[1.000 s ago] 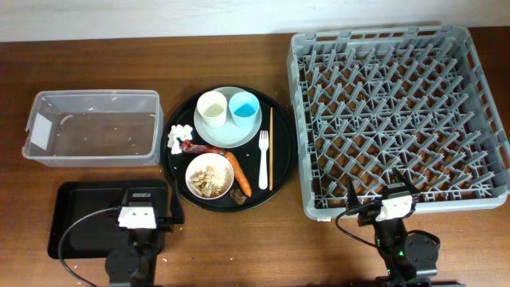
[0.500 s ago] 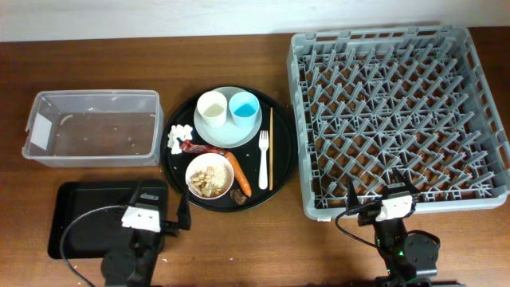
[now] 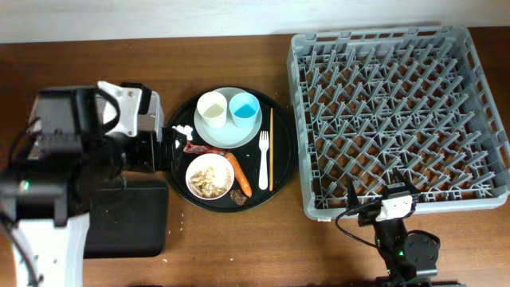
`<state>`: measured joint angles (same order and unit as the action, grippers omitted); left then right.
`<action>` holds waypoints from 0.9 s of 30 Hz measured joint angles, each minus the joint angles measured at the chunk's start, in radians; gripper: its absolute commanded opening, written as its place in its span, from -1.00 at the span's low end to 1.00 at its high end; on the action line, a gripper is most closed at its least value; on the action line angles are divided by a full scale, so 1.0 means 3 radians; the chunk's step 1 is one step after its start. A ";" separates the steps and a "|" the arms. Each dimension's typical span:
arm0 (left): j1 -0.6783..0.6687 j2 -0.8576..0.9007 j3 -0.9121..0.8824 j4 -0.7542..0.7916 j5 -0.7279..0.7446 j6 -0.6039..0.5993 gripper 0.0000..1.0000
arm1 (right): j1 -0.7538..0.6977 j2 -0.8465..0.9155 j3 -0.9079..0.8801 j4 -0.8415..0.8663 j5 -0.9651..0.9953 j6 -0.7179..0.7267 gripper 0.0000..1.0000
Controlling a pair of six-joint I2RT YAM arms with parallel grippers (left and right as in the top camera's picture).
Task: Sort waste into correct bins and load items into the dishwasher rack
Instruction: 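Grasp the rim of the pink bowl with the left gripper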
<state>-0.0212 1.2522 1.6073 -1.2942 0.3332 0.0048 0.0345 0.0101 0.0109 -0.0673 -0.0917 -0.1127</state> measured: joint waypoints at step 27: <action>-0.1685 0.1534 -0.0811 0.0891 -0.1312 -0.1394 -0.13 | 0.0000 0.0000 0.0000 0.0001 0.0000 0.0000 0.97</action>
<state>-0.5266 1.7123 1.3640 -1.0267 -0.0605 -0.4133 0.0345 0.0101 0.0109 -0.0669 -0.0917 -0.1127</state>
